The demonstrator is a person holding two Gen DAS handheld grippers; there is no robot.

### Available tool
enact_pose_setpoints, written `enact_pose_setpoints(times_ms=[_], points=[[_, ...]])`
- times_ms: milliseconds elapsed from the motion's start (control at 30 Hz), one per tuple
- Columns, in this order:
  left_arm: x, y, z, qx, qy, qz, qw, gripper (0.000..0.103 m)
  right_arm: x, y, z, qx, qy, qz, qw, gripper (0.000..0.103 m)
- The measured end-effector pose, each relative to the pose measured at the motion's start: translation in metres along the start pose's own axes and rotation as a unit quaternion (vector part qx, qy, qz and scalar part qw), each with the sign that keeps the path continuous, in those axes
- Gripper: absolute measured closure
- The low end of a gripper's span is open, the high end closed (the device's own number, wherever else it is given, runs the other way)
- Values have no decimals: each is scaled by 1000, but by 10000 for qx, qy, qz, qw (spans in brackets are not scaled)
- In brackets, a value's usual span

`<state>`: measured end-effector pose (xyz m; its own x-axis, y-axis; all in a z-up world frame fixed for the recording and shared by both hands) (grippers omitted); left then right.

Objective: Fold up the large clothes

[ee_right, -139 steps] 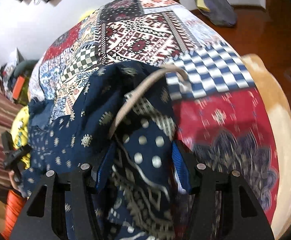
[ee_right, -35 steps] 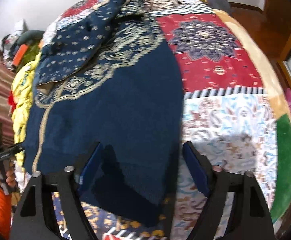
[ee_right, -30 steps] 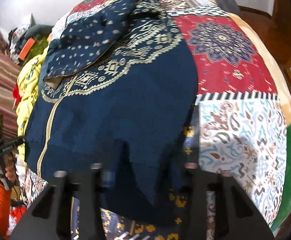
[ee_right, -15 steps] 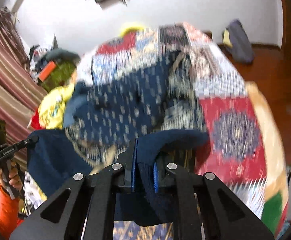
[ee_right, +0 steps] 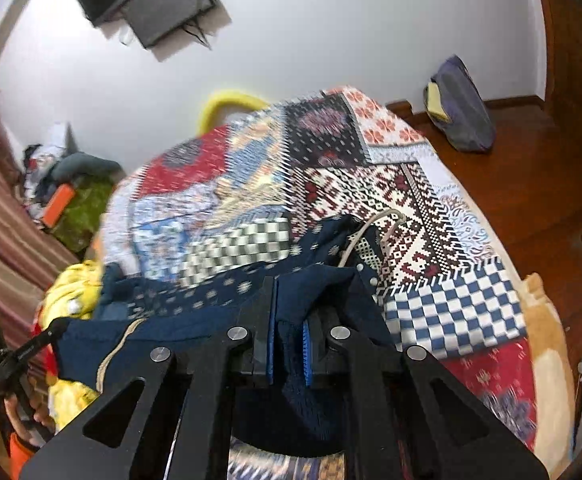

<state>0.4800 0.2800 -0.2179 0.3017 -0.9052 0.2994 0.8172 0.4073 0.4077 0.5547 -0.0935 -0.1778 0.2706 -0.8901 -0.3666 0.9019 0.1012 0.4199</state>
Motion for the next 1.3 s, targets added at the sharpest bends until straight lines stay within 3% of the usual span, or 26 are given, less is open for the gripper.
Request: enact_pose_setpoints(times_ms=[200,333,500,533,567,633,667,700,767,833,967,1233,1300], points=[[-13,-2,-78,-557,333,-38,9979,98,34,6,-70,-499,-52,-489,9975,94],[-9,-13,-93,-723,393,-401,9958,96,44,-1,-83,-592,-3,-476,9971,94],[0,-20,-77,-902,599,-902,9900,94,40,-4,-64,-754,-152,-270,9967,76],[2,-21,-72,-931,644,-970,9888,93,38,-4,-62,-773,-211,-224,9965,68],[6,-22,-64,-942,686,-1056,9876,90,36,-6,-54,-760,-336,-145,9964,59],[13,-24,-46,-878,747,-1209,9859,82,30,-9,-43,-657,-527,62,9964,56],[16,-25,-39,-843,750,-1252,9857,72,25,-12,-35,-600,-556,197,9964,55],[19,-25,-32,-791,767,-1275,9857,54,19,-17,-25,-555,-552,340,9964,55],[26,-28,-8,-442,889,-1370,9856,34,12,-25,-12,-496,-504,457,9965,52],[37,-32,12,-126,854,-1538,9843,34,2,-35,0,-468,-354,588,9965,50],[55,-39,20,-133,703,-1710,9827,31,-16,-55,-1,-602,-341,931,9933,50],[87,-68,-49,-775,725,-2235,9689,30,-25,-75,-54,-990,-569,1037,9880,50],[88,-68,-61,-791,743,-2208,9693,20,-21,-71,-68,-1006,-613,848,9894,46]])
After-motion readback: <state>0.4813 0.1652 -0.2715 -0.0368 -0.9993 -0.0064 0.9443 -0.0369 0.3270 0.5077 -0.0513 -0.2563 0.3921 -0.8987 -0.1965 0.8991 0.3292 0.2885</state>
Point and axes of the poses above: each gripper's, at about its wrist camera, not at the fingertips, and z roughly against the way its jaws point, x to its right, y to its top, the point moved 4 cm from there along -z, roughly the way its jaws point, and after that the axes turned 13 degrees about -x, right-handed, at the moved point
